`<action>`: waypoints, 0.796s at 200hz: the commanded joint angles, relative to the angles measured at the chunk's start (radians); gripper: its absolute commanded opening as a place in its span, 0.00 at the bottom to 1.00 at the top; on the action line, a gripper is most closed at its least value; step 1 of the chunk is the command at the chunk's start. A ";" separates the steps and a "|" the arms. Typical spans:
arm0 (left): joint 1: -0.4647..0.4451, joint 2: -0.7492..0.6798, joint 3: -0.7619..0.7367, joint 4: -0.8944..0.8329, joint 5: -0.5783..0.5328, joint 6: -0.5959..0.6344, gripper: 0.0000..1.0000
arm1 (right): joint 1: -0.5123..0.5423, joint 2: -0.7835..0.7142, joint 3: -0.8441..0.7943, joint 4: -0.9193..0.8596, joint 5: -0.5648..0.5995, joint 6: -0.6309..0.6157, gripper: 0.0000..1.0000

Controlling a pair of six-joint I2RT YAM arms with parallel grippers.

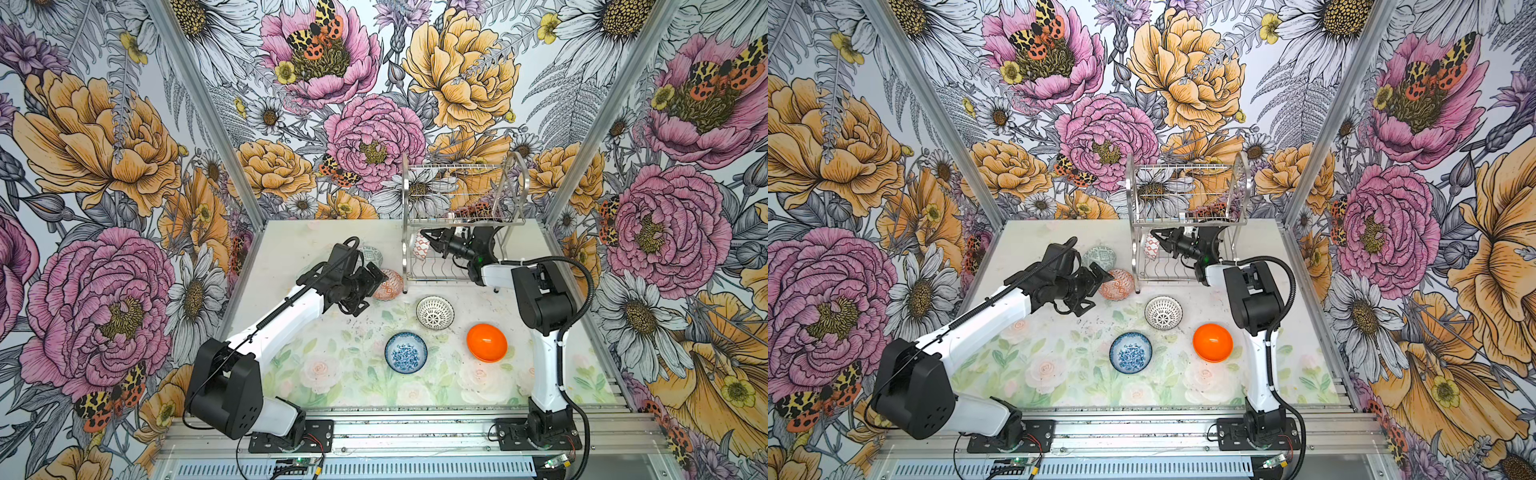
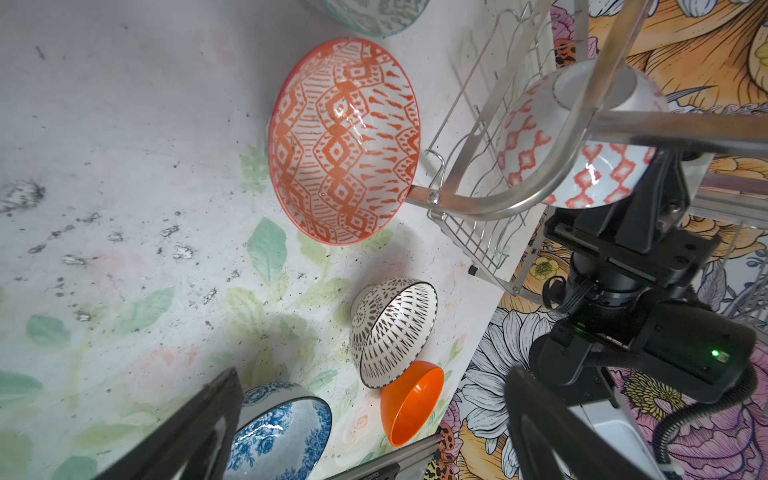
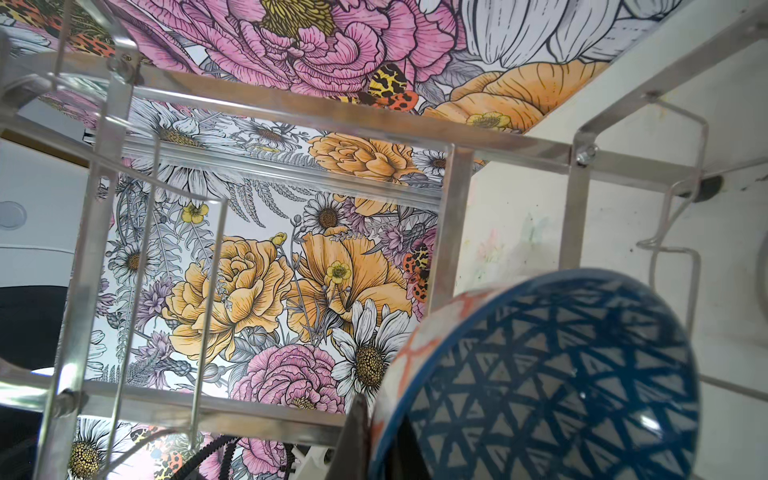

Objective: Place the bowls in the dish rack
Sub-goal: 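Carry the blue-triangle bowl into the rack slots with the right gripper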

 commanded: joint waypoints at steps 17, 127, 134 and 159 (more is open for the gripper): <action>0.026 -0.035 -0.011 -0.022 -0.026 0.023 0.99 | -0.010 0.061 0.125 0.016 -0.032 -0.012 0.00; 0.044 0.000 0.023 -0.034 -0.021 0.036 0.98 | -0.017 0.162 0.277 -0.132 -0.028 -0.094 0.00; 0.045 0.000 0.023 -0.035 -0.021 0.036 0.99 | -0.018 0.167 0.284 -0.137 -0.026 -0.097 0.00; 0.051 0.004 0.023 -0.037 -0.019 0.038 0.99 | -0.019 0.191 0.317 -0.163 -0.027 -0.111 0.00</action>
